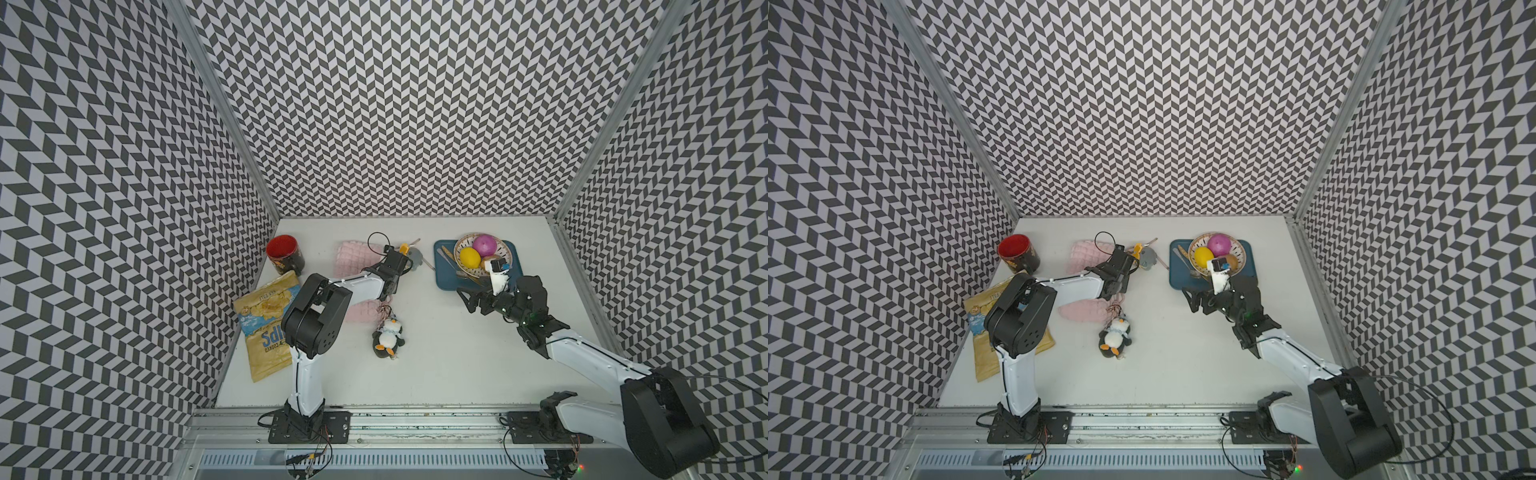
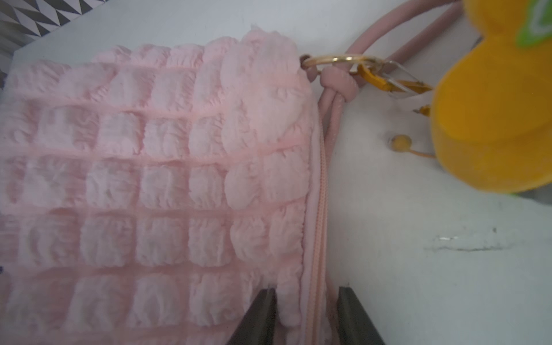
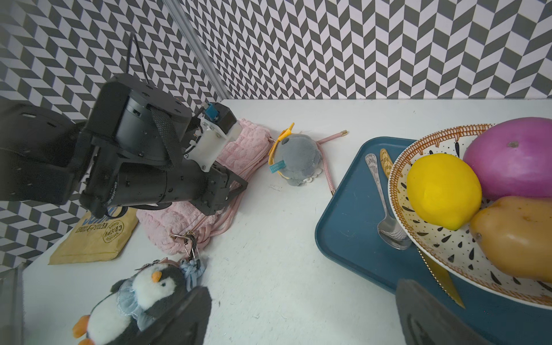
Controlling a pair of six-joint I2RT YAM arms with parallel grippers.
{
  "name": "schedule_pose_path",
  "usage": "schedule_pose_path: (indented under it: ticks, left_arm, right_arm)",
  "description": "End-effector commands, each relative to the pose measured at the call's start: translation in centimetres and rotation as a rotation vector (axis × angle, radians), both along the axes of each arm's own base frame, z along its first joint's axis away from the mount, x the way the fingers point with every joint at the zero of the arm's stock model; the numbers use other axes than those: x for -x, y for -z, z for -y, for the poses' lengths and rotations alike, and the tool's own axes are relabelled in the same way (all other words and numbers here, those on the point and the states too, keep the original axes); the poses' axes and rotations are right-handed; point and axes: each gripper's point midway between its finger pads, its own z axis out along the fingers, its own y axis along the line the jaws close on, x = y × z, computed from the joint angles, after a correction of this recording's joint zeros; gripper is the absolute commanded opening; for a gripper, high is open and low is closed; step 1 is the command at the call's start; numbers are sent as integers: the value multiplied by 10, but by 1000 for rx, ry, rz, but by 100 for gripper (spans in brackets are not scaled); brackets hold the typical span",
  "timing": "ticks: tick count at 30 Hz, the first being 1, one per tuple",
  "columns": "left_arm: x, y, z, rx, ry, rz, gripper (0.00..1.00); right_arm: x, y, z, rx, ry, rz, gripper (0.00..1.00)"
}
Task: Remove the decoration from the bag
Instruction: Pick up the bag from the center of the board.
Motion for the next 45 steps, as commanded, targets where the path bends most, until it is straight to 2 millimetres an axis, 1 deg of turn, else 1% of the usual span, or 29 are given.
schedule_pose_path:
  ticks: [1, 3, 4, 7, 10, 13, 16, 20, 23, 25, 28, 30, 33, 35, 41, 45]
  left_arm:
    - [5, 5, -2, -2, 11, -30, 18]
    - [2, -9, 5, 49, 24, -2, 2]
    - [0, -18, 8, 75, 32, 15, 0]
    - [-6, -49, 21, 172, 64, 73, 0]
    - [-8, -83, 35, 301, 100, 136, 0]
    - [-9, -119, 39, 435, 93, 216, 0]
    - [-5, -152, 42, 547, 82, 285, 0]
    - [5, -184, 43, 698, 62, 356, 0]
    - [13, -203, 42, 803, 44, 396, 0]
    - [18, -209, 41, 865, 17, 402, 0]
    - [24, -217, 43, 952, -11, 409, 0]
    - [27, -219, 45, 997, -23, 405, 0]
    - [33, -223, 44, 1072, -44, 411, 0]
    - [38, -224, 43, 1114, -58, 414, 0]
    - [49, -225, 35, 1165, -87, 426, 0]
    - [55, -219, 29, 1165, -111, 425, 0]
  right_arm:
    - [0, -11, -6, -37, -23, 43, 100]
    - [2, -13, -8, -47, -39, 44, 100]
    - [4, -15, -9, -54, -49, 47, 99]
    - [9, -19, -15, -81, -91, 42, 100]
    - [16, -22, -26, -115, -141, 22, 100]
    - [22, -23, -36, -131, -161, 5, 100]
    - [28, -24, -48, -152, -185, -16, 100]
    - [40, -32, -73, -155, -224, -5, 100]
    - [48, -40, -90, -165, -248, 8, 99]
    - [55, -45, -101, -180, -267, 23, 99]
    - [68, -44, -120, -153, -299, 51, 96]
    - [76, -40, -133, -143, -326, 58, 95]
    - [91, -34, -150, -156, -368, 49, 90]
    - [98, -27, -161, -140, -372, 44, 89]
    - [105, -6, -181, -159, -386, -33, 83]
    - [111, -3, -194, -171, -407, -45, 82]
